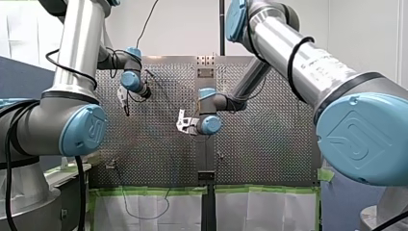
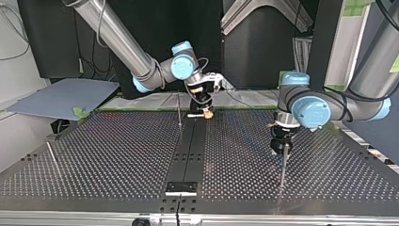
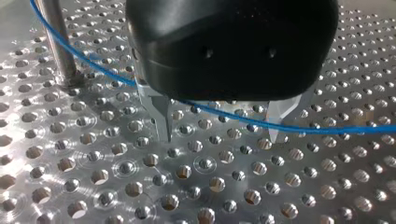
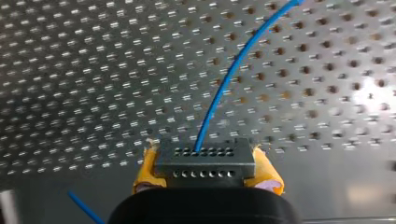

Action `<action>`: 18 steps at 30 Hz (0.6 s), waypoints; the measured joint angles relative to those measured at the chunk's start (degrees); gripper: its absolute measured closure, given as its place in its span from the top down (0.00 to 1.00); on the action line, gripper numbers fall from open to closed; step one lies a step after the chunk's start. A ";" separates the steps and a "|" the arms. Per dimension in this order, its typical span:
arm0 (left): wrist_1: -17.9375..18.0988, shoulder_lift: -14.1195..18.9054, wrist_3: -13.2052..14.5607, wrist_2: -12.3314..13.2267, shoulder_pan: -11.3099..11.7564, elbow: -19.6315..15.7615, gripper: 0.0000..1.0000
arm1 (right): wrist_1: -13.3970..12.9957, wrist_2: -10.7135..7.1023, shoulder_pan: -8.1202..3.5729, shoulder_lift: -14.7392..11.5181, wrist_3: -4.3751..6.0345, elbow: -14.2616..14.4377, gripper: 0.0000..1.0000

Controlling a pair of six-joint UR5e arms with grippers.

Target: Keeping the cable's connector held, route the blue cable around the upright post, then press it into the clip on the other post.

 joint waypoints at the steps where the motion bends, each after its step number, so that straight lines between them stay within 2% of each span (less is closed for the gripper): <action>1: -0.04 0.00 -0.03 -0.25 0.01 0.00 1.00 | -0.01 0.03 0.01 0.42 -0.13 0.09 0.00; 9: -0.08 -0.02 -0.18 -0.74 0.07 -0.02 1.00 | -1.72 0.58 -0.21 4.23 -0.40 1.99 0.00; 18: 0.00 -0.02 -0.30 -0.94 0.26 -0.02 1.00 | -3.08 1.46 -0.32 9.17 -0.44 2.19 0.00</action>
